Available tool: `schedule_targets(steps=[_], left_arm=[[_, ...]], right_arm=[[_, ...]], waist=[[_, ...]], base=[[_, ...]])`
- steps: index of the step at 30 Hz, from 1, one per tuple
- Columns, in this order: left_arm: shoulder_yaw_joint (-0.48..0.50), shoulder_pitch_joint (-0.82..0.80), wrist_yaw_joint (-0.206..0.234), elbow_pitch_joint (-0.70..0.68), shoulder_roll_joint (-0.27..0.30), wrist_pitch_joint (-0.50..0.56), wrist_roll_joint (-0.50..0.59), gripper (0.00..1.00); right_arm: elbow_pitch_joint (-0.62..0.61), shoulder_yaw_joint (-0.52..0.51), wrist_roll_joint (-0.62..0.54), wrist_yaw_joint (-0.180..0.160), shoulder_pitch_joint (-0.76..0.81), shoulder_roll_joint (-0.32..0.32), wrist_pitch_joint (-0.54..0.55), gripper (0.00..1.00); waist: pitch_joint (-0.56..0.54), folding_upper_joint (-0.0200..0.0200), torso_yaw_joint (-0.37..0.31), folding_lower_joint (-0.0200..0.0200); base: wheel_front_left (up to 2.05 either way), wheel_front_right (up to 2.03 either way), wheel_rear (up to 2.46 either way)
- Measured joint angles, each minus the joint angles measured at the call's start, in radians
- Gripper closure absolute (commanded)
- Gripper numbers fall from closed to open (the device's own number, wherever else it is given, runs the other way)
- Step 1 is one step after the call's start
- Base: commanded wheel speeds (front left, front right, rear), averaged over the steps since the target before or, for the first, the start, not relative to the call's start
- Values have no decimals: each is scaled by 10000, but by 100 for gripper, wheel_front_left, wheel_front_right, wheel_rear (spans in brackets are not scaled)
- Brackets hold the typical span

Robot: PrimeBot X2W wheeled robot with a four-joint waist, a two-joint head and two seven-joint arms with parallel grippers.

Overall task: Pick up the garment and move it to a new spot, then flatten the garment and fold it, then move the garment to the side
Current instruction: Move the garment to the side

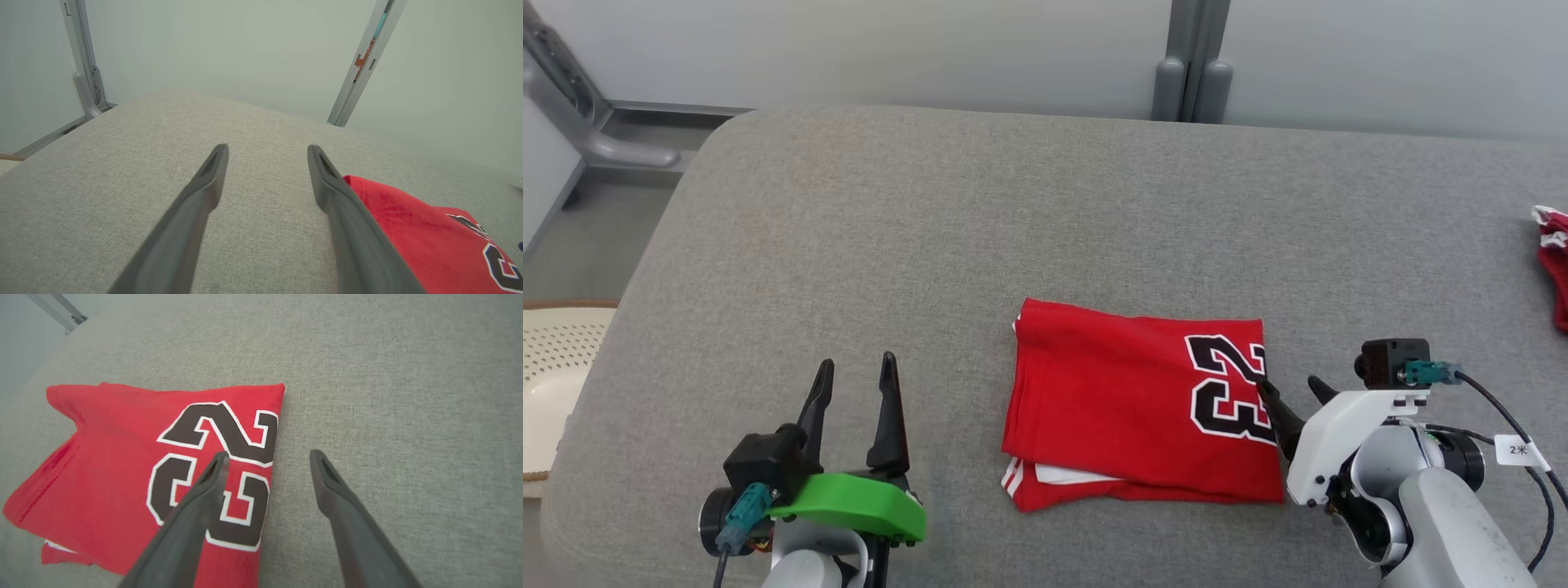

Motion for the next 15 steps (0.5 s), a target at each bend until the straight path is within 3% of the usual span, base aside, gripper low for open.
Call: schedule_targets(steps=[13, 14, 15], left_arm=[[155, 18, -54, -61, -82, 0, 109, 0], [165, 28, -54, -59, -82, 0, 140, 0], [167, 35, -56, -58, -86, 0, 186, 0]], right_arm=[[1452, 652, 740, 0, -634, -316, 731, 0], [1519, 731, 763, 0, -700, -322, 709, 47], [1569, 790, 800, 0, -747, -328, 656, 64]], waist=[[347, 0, 506, 0], [354, 0, 485, 0], [360, 0, 463, 0]], base=[[0, 0, 0], [0, 0, 0], [0, 0, 0]])
